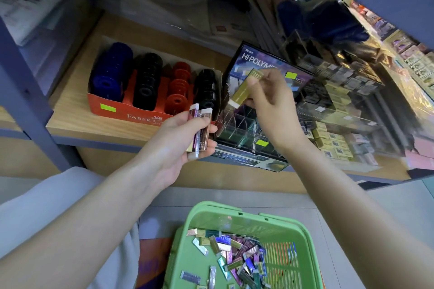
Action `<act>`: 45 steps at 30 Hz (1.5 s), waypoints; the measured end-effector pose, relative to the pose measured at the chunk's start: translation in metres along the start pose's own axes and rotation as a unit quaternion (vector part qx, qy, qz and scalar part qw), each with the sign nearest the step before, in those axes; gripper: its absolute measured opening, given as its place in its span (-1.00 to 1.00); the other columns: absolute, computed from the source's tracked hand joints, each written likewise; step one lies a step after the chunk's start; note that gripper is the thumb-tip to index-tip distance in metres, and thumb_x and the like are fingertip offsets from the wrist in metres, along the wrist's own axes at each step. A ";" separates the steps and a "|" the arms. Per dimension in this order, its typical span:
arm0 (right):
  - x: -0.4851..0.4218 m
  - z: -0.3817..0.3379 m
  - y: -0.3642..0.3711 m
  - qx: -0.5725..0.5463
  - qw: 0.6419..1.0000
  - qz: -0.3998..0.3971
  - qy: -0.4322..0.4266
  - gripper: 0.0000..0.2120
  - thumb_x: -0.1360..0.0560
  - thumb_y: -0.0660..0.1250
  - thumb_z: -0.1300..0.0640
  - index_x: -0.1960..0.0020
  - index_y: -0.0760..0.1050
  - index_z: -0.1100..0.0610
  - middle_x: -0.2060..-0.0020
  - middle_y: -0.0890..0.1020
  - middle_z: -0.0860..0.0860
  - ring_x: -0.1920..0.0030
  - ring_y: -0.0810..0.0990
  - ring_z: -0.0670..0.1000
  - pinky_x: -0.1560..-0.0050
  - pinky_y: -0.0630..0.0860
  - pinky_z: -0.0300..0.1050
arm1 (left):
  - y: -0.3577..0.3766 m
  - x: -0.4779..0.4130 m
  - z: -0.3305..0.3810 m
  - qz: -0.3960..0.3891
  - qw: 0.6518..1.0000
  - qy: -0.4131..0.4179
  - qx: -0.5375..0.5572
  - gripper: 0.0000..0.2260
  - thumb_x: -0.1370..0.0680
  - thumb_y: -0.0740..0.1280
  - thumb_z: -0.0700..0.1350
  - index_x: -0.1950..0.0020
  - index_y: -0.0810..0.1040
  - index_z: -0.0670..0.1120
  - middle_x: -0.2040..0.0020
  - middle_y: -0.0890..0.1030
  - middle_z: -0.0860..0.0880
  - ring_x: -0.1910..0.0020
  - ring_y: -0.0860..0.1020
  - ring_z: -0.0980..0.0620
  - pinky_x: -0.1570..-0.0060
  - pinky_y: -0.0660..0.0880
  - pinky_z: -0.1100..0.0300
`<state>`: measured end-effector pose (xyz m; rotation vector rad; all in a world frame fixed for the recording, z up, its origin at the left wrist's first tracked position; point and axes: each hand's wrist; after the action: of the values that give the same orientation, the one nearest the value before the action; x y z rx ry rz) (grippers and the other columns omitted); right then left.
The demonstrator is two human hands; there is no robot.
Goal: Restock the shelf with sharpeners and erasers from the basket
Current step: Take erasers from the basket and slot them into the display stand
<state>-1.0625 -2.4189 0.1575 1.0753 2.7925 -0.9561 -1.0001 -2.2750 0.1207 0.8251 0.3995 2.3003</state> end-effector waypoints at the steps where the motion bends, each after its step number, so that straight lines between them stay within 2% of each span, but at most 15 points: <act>1: 0.001 -0.002 -0.002 0.003 1.000 0.000 0.000 -0.94 -0.62 0.15 0.06 -0.01 0.37 0.02 0.20 0.52 0.22 0.17 0.56 0.13 0.07 0.58 0.20 | -0.001 0.000 0.000 0.002 1.000 0.001 -0.003 -0.91 -0.58 0.30 -0.19 -0.05 0.56 -0.12 0.34 0.65 0.02 0.49 0.56 0.11 0.48 0.52 0.29; 4: 0.000 0.000 -0.009 0.126 0.990 -0.054 -0.024 -0.84 -0.64 0.09 0.09 -0.20 0.34 0.05 0.25 0.45 -0.04 0.26 0.43 -0.07 0.14 0.57 0.03 | -0.002 -0.002 0.001 0.009 1.000 0.000 -0.005 -0.89 -0.58 0.30 -0.18 -0.08 0.56 -0.12 0.32 0.65 0.01 0.49 0.56 0.11 0.49 0.52 0.28; 7: -0.001 0.006 -0.014 0.259 0.957 -0.129 -0.029 -0.67 -0.61 0.20 0.12 -0.35 0.30 0.11 0.03 0.52 0.03 0.13 0.38 -0.03 0.17 0.27 -0.28 | -0.002 -0.002 0.002 0.009 1.000 -0.004 -0.002 -0.89 -0.58 0.29 -0.19 -0.08 0.56 -0.12 0.31 0.64 0.00 0.50 0.56 0.12 0.52 0.49 0.29; 10: -0.001 0.008 -0.017 0.283 0.947 -0.151 -0.018 -0.64 -0.50 0.38 0.11 -0.24 0.36 0.11 0.09 0.58 -0.03 0.11 0.51 -0.03 0.18 0.34 -0.45 | -0.001 -0.001 0.002 0.004 1.000 -0.007 -0.017 -0.88 -0.58 0.30 -0.17 -0.10 0.56 -0.10 0.29 0.65 0.01 0.49 0.56 0.13 0.56 0.44 0.32; 11: 0.000 0.007 -0.019 0.285 0.948 -0.138 -0.031 -0.70 -0.47 0.42 0.11 -0.15 0.41 0.09 0.12 0.60 -0.05 0.11 0.54 -0.03 0.16 0.37 -0.46 | -0.002 -0.002 0.002 0.004 1.000 -0.007 -0.023 -0.87 -0.58 0.30 -0.17 -0.11 0.56 -0.09 0.28 0.66 0.01 0.48 0.56 0.13 0.57 0.42 0.32; 13: 0.000 0.007 -0.021 0.310 0.942 -0.105 -0.070 -0.83 -0.45 0.44 0.10 0.01 0.50 0.05 0.16 0.62 -0.09 0.12 0.58 -0.04 0.10 0.47 -0.26 | -0.003 -0.002 0.002 0.005 1.000 -0.004 -0.030 -0.86 -0.57 0.31 -0.17 -0.12 0.55 -0.10 0.26 0.67 0.00 0.48 0.56 0.13 0.58 0.39 0.33; 16: -0.001 0.008 -0.025 0.360 0.922 -0.081 -0.116 -0.90 -0.47 0.41 0.07 0.03 0.55 0.03 0.15 0.61 -0.06 0.20 0.52 -0.04 0.16 0.44 -0.12 | -0.003 -0.002 0.002 0.001 0.999 -0.002 -0.038 -0.85 -0.57 0.31 -0.17 -0.13 0.54 -0.13 0.26 0.67 -0.01 0.48 0.56 0.13 0.59 0.38 0.33; 20: -0.004 0.004 -0.023 0.310 0.939 -0.120 -0.086 -0.79 -0.42 0.46 0.09 -0.02 0.53 0.05 0.22 0.55 -0.16 0.22 0.49 -0.12 0.14 0.44 -0.18 | -0.003 -0.002 0.002 -0.002 0.999 -0.005 -0.036 -0.87 -0.57 0.31 -0.18 -0.11 0.53 -0.14 0.28 0.66 0.00 0.48 0.55 0.13 0.59 0.39 0.32; 24: -0.008 0.006 -0.013 0.286 0.946 -0.124 -0.089 -0.89 -0.49 0.39 0.22 0.00 0.53 0.09 0.28 0.52 -0.19 0.29 0.51 -0.26 0.18 0.43 -0.39 | -0.003 -0.002 0.002 -0.003 0.999 -0.006 -0.037 -0.87 -0.57 0.31 -0.17 -0.10 0.53 -0.14 0.26 0.66 -0.01 0.47 0.56 0.13 0.58 0.40 0.32; 27: -0.010 0.007 -0.010 0.307 0.937 -0.120 -0.115 -0.88 -0.52 0.33 0.26 -0.05 0.55 0.15 0.15 0.51 -0.05 0.25 0.46 -0.17 0.07 0.41 -0.29 | -0.003 -0.004 0.002 -0.003 0.999 -0.003 -0.040 -0.87 -0.57 0.31 -0.18 -0.11 0.53 -0.14 0.27 0.66 -0.01 0.46 0.57 0.13 0.57 0.41 0.32; 30: -0.009 0.009 -0.008 0.295 0.943 -0.119 -0.097 -0.84 -0.50 0.36 0.26 -0.07 0.50 0.14 0.15 0.51 -0.08 0.23 0.46 -0.22 0.06 0.46 -0.22 | -0.003 -0.005 0.002 -0.003 0.999 0.000 -0.035 -0.87 -0.57 0.29 -0.20 -0.11 0.53 -0.14 0.29 0.67 0.00 0.45 0.58 0.13 0.55 0.43 0.32; 35: -0.002 0.015 0.001 0.345 0.926 -0.065 -0.142 -0.82 -0.43 0.43 0.24 0.03 0.47 0.15 0.11 0.41 -0.06 0.22 0.48 -0.01 0.20 0.52 0.05 | -0.001 -0.005 0.005 -0.018 1.000 0.004 -0.011 -0.86 -0.56 0.28 -0.30 -0.09 0.53 -0.20 0.23 0.69 -0.04 0.33 0.66 0.09 0.42 0.55 0.29; 41: 0.012 0.006 0.005 0.226 0.970 -0.005 -0.090 -0.91 -0.57 0.27 0.12 0.06 0.49 0.13 0.24 0.45 -0.09 0.28 0.40 -0.17 0.21 0.32 -0.32 | -0.005 -0.005 0.003 -0.036 0.996 0.030 -0.074 -0.90 -0.54 0.33 -0.26 0.00 0.59 -0.11 0.15 0.66 -0.03 0.27 0.67 0.09 0.44 0.49 0.34; 43: 0.022 -0.003 0.004 0.188 0.981 -0.038 -0.038 -0.81 -0.59 0.23 0.04 0.12 0.51 0.11 0.34 0.50 -0.07 0.33 0.41 -0.14 0.29 0.32 -0.37 | -0.005 -0.005 0.002 -0.047 0.991 0.051 -0.114 -0.90 -0.54 0.34 -0.26 -0.01 0.60 -0.10 0.18 0.65 -0.02 0.29 0.67 0.09 0.49 0.44 0.35; 45: 0.030 -0.007 0.003 0.147 0.986 -0.083 0.014 -0.88 -0.54 0.31 0.02 0.12 0.52 0.05 0.36 0.54 -0.05 0.37 0.43 -0.16 0.30 0.40 -0.35 | -0.004 -0.003 0.001 -0.065 0.984 0.067 -0.150 -0.89 -0.54 0.34 -0.25 -0.02 0.60 -0.10 0.18 0.66 -0.02 0.31 0.66 0.08 0.50 0.43 0.34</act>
<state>-1.0826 -2.3953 0.1551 0.8918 2.8645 -1.4176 -0.9954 -2.2741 0.1185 0.4825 0.1537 2.2287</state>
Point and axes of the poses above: each hand's wrist, its own x-axis away from the middle knuckle, its own y-axis out of the palm, z = x × y
